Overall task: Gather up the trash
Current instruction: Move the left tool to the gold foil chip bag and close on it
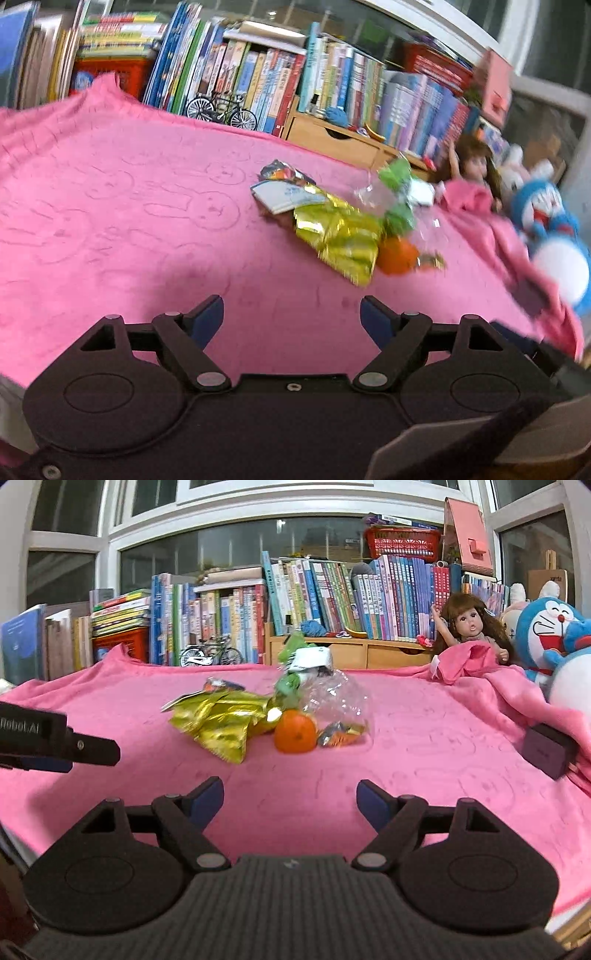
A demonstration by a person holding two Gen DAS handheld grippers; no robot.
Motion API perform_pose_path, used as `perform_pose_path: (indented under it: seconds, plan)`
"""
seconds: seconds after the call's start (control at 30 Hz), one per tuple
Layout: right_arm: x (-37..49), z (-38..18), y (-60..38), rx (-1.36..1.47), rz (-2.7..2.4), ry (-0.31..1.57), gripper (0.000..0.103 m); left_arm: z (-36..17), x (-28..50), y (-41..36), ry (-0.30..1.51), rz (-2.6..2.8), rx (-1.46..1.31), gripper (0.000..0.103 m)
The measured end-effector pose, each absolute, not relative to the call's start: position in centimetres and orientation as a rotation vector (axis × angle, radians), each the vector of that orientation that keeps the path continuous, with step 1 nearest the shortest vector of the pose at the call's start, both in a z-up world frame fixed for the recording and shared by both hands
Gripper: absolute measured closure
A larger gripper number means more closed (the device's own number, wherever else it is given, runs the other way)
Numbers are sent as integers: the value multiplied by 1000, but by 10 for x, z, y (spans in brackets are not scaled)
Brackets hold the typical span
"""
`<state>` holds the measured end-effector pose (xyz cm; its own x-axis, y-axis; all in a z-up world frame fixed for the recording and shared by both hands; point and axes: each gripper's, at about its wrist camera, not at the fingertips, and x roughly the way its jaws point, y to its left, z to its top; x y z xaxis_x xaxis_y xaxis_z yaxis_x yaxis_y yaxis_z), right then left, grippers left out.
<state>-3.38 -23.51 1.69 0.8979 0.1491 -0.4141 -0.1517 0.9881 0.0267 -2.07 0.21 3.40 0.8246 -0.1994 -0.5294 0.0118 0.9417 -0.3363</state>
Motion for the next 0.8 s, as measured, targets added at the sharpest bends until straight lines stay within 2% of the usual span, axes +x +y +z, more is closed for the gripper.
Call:
perform_pose_path:
  seconds: [0.1,0.47,0.8]
  plan:
    - [-12,13,-233,-30,135,446,22,29,11,2,634,-95,-394,24]
    - [53,8,-214,-117,119,479,23,14,104,-5,694,-75,-566,23]
    - [87,2,-205,-119,168,563,23,3,130,-19,661,-87,-622,21]
